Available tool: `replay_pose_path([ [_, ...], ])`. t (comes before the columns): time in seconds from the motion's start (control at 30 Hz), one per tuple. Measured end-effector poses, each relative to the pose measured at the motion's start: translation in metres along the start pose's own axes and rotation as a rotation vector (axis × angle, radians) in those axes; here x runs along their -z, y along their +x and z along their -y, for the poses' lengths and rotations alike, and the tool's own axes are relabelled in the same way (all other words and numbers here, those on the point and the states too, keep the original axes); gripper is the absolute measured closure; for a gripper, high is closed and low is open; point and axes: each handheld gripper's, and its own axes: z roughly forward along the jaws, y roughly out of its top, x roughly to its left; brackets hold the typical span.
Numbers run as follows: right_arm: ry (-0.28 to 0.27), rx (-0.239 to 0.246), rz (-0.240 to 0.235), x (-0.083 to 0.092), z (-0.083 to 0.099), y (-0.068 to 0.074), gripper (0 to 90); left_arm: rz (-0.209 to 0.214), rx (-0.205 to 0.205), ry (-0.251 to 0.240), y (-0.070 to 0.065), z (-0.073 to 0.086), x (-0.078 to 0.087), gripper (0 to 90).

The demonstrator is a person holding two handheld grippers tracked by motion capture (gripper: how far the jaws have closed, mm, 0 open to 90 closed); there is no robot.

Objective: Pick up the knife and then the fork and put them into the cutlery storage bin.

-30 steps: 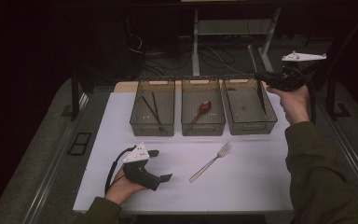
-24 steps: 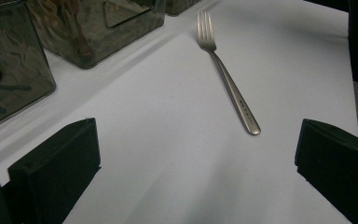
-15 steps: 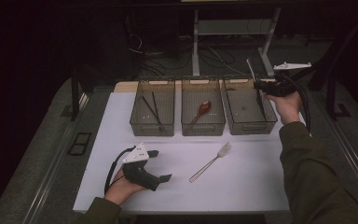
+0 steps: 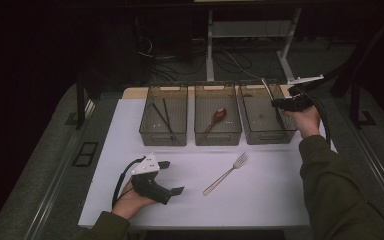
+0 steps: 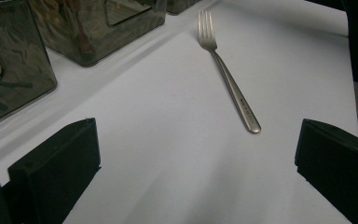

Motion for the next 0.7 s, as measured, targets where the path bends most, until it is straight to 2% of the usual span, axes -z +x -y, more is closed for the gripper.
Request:
replay_pose_path([
  [0.3,0.063,0.023,0.012,-0.010,0.000,0.003,78.4,0.002,0.000,0.001,0.000,0.000,0.000,0.0],
  [0.43,0.107,0.065,0.033,-0.018,-0.003,0.011,77.9,0.004,-0.003,0.004,0.000,0.000,0.000,0.0],
  [0.6,0.086,0.063,0.032,-0.018,-0.007,0.015,63.8,0.003,0.000,0.002,0.000,0.000,0.001,0.0],
  [0.7,0.062,0.035,0.001,-0.015,-0.007,0.014,58.9,0.003,0.000,0.000,-0.001,0.000,0.001,0.0],
])
